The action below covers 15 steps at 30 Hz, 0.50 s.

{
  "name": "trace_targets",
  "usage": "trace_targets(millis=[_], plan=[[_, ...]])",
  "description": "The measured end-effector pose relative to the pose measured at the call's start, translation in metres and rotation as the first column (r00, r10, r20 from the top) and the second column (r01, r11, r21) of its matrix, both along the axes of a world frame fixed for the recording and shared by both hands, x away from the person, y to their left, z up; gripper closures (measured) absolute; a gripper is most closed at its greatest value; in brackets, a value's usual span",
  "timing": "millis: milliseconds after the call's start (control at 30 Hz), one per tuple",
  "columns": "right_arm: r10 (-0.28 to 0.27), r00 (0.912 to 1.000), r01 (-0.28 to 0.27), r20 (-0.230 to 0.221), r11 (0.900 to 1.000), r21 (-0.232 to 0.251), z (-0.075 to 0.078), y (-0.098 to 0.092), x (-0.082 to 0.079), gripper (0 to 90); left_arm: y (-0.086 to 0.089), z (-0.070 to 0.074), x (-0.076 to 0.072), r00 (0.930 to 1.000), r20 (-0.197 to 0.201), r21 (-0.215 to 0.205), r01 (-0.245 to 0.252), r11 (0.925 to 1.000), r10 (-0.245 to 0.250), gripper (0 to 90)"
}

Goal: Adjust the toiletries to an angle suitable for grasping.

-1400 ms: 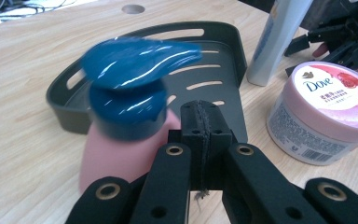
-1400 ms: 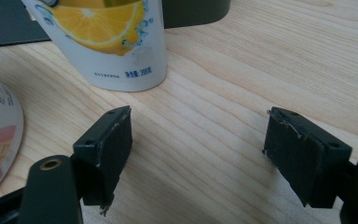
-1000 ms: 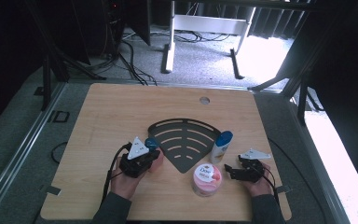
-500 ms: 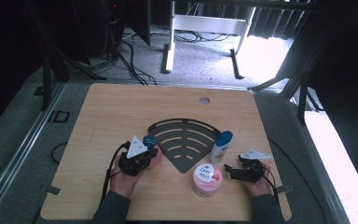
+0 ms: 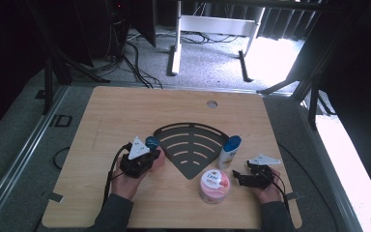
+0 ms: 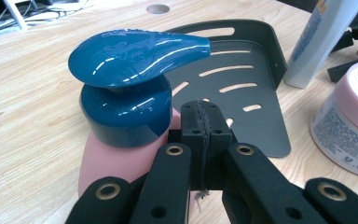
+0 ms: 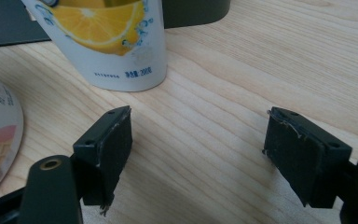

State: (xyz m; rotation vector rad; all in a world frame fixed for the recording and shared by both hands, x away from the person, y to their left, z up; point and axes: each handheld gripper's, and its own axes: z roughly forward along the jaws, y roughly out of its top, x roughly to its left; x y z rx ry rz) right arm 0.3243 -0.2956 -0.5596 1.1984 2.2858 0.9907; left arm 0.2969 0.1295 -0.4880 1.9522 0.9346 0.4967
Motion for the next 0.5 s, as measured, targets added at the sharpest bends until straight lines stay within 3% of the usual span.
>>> trace_targets(millis=[133,500], plan=[[0.0,1.0,0.0,0.0,1.0,0.0,0.0,0.0,0.0,23.0,0.003,-0.001,0.003,1.0,-0.004,-0.016,-0.007,0.9998,0.007,89.9],[0.0,1.0,0.0,0.0,1.0,0.0,0.0,0.0,0.0,23.0,0.009,0.0,0.013,0.9997,-0.008,0.0,-0.023,0.9997,0.023,89.9]])
